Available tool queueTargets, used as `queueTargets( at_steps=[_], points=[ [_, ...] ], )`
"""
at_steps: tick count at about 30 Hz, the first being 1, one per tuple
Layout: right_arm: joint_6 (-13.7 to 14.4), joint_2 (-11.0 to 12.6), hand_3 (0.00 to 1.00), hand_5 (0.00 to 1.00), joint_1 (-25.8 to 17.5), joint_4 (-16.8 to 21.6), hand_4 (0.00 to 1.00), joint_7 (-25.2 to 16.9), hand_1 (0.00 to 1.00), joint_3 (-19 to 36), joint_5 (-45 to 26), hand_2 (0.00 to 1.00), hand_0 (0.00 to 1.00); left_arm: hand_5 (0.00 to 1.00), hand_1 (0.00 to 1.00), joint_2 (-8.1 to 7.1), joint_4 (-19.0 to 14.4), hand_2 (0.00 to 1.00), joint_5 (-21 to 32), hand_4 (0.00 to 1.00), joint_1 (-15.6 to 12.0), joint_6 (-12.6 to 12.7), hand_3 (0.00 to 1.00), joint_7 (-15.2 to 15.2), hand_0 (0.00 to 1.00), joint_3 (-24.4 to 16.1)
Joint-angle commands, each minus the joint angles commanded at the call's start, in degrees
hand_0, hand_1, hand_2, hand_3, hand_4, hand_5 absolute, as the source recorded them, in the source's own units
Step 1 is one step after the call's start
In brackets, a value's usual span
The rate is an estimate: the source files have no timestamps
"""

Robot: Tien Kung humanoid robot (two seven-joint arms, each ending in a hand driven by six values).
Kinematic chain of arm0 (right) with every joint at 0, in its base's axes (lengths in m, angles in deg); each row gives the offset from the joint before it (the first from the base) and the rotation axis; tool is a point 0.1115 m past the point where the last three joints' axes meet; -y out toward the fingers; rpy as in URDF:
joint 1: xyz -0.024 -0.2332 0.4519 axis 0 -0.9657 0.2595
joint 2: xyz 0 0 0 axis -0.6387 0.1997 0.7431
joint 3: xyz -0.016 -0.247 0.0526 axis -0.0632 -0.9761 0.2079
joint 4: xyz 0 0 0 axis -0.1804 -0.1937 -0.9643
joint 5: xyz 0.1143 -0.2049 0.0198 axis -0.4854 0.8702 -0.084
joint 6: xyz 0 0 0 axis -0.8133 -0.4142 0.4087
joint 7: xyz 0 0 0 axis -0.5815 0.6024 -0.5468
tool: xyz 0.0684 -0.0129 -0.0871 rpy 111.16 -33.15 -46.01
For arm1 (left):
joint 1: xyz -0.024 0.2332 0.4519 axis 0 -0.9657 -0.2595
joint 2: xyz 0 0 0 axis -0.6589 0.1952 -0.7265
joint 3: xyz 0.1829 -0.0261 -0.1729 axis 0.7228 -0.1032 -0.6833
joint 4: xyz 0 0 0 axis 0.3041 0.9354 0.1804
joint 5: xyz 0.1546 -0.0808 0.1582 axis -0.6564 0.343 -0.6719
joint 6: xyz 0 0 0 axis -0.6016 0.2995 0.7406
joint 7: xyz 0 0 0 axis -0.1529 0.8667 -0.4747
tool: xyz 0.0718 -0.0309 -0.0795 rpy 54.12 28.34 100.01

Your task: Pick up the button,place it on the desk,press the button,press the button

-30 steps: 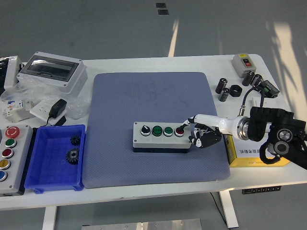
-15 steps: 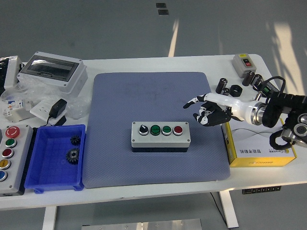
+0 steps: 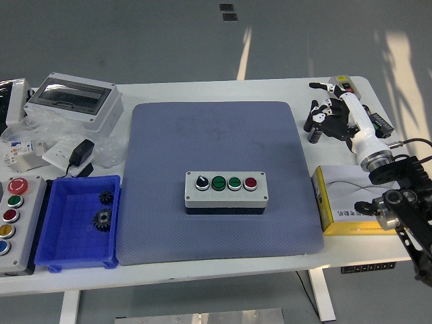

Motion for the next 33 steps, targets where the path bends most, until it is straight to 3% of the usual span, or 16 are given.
queueTargets(
  at_steps=[5, 6, 11, 12, 17, 18, 33],
  points=[
    [5.93, -3.04, 0.774, 0.280, -1.51, -1.01, 0.623, -7.52, 0.657, -0.39, -4.76, 0.702, 0.536, 0.196, 0.577, 0.26, 0.00, 0.550, -0.19, 0.626, -0.17, -0.06, 0.609, 0.03, 0.623, -0.08],
    [6.48, -3.18, 0.795, 0.372, -1.68, -1.05, 0.687, -8.79, 0.751, -0.47, -5.20, 0.780, 0.690, 0.197, 0.577, 0.25, 0.00, 0.551, -0.25, 0.627, -0.15, -0.06, 0.610, 0.01, 0.624, -0.13],
    [7.50, -3.38, 0.795, 0.372, -2.49, -0.79, 0.687, -11.99, 0.751, 0.01, -6.07, 0.780, 0.690, 0.197, 0.577, 0.07, 0.00, 0.551, -0.43, 0.627, 0.21, -0.13, 0.610, -0.29, 0.624, -0.22],
    [7.56, -3.36, 0.844, 0.704, -2.62, -0.72, 0.917, -12.17, 0.854, 0.15, -6.11, 0.861, 0.838, 0.198, 0.578, 0.06, 0.00, 0.551, -0.41, 0.628, 0.27, -0.15, 0.609, -0.33, 0.624, -0.19],
    [7.76, -3.22, 0.844, 0.704, -3.50, -0.29, 0.917, -12.52, 0.854, 1.01, -6.18, 0.861, 0.838, 0.198, 0.578, 0.11, 0.00, 0.551, -0.35, 0.628, 0.39, -0.23, 0.609, -0.37, 0.624, -0.03],
    [7.81, -3.22, 0.895, 0.850, -3.72, -0.26, 0.947, -12.52, 0.848, 1.20, -6.19, 0.858, 0.849, 0.198, 0.578, 0.11, 0.00, 0.553, -0.34, 0.628, 0.36, -0.25, 0.611, -0.33, 0.624, -0.02],
    [7.84, -3.57, 0.887, 0.825, -6.89, -0.55, 0.947, -12.62, 0.844, 3.39, -6.33, 0.850, 0.847, 0.204, 0.579, -0.12, 0.00, 0.552, -0.32, 0.632, 0.34, -0.28, 0.612, -0.34, 0.624, -0.28]
  ],
)
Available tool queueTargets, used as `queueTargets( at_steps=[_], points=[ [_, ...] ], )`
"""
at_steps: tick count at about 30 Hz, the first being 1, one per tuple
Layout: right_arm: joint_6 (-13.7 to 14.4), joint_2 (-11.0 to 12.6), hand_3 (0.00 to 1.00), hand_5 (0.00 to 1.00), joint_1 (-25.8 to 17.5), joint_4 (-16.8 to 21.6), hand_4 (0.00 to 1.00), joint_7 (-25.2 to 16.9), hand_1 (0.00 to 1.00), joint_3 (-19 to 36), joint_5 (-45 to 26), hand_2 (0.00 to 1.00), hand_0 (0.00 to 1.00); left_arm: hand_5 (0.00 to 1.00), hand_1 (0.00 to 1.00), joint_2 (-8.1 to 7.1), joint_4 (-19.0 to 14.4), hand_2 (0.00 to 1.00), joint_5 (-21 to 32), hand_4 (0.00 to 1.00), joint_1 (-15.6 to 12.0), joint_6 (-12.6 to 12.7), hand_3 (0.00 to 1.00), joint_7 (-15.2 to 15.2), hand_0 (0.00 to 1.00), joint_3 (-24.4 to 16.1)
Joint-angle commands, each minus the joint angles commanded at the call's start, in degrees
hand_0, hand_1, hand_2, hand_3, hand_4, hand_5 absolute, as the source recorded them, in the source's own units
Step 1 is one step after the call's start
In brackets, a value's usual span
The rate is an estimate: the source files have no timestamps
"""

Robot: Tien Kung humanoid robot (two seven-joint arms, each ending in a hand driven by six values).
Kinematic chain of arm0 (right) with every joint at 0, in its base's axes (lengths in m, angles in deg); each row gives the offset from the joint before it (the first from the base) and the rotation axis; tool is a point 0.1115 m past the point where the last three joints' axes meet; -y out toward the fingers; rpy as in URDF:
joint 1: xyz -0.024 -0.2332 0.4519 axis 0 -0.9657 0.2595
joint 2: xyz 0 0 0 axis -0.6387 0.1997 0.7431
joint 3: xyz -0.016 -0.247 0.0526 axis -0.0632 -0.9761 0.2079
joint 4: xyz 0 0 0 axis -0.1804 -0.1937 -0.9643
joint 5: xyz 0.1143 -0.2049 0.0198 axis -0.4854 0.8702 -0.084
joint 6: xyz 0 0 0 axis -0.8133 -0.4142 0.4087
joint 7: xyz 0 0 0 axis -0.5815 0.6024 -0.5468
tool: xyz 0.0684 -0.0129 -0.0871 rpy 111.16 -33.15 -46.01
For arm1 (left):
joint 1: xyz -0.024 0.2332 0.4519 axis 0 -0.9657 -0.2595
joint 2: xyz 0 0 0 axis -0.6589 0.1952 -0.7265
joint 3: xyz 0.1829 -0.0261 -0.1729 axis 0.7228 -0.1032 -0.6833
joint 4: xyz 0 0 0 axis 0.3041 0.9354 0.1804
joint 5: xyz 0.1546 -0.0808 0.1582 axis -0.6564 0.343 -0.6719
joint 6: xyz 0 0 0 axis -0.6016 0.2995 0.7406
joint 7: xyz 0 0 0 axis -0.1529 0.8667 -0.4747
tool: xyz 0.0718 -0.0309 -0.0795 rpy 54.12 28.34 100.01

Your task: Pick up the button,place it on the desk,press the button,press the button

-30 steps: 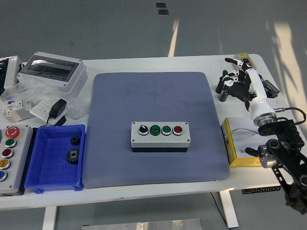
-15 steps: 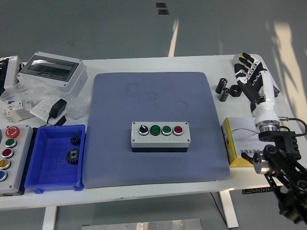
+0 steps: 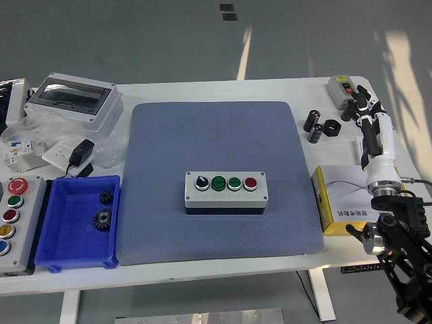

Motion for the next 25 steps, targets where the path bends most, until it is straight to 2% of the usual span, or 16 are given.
queueTargets(
  at_steps=[25],
  points=[
    [0.04, 0.09, 0.867, 0.771, -0.46, 0.31, 0.934, 0.31, 0.842, 0.38, 1.31, 0.843, 0.843, 0.204, 0.581, -0.31, 0.00, 0.554, 0.67, 0.637, 0.08, 0.13, 0.614, -0.08, 0.625, 0.29]
  ],
)
